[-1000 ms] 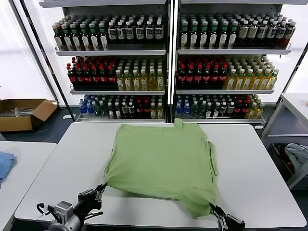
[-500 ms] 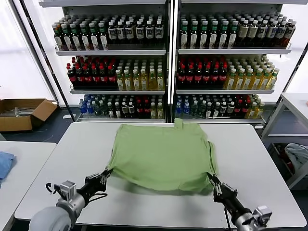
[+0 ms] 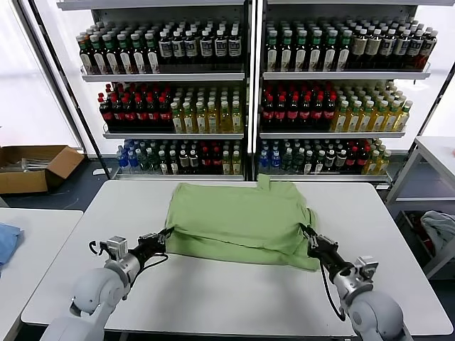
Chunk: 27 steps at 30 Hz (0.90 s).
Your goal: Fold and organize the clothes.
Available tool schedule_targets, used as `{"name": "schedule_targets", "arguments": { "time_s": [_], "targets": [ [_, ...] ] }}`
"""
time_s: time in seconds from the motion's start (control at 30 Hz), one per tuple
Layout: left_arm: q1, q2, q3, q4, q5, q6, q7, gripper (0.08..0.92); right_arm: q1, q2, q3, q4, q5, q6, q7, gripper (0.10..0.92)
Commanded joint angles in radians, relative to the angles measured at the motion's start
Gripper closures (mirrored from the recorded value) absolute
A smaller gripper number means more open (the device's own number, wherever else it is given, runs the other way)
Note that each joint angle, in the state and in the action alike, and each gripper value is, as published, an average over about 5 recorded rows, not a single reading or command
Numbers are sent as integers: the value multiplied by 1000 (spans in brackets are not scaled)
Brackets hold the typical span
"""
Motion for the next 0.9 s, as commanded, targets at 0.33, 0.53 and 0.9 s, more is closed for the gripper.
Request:
{"name": "schedule_targets", "arguments": {
  "time_s": [0.33,0.53,0.9],
  "targets": [
    [-68,-9,-33,93,26,-16,-64,669,35,-18,-49,-53,-99,-92,31,636],
    [10,13,-78,-12,25,-1,-75,496,-100,-37,53,80,-107,-128,51,462],
    [101,-25,-55,-12,99,7,-61,189,-274,-11,109,163,-170,-151,60,219]
  ]
}}
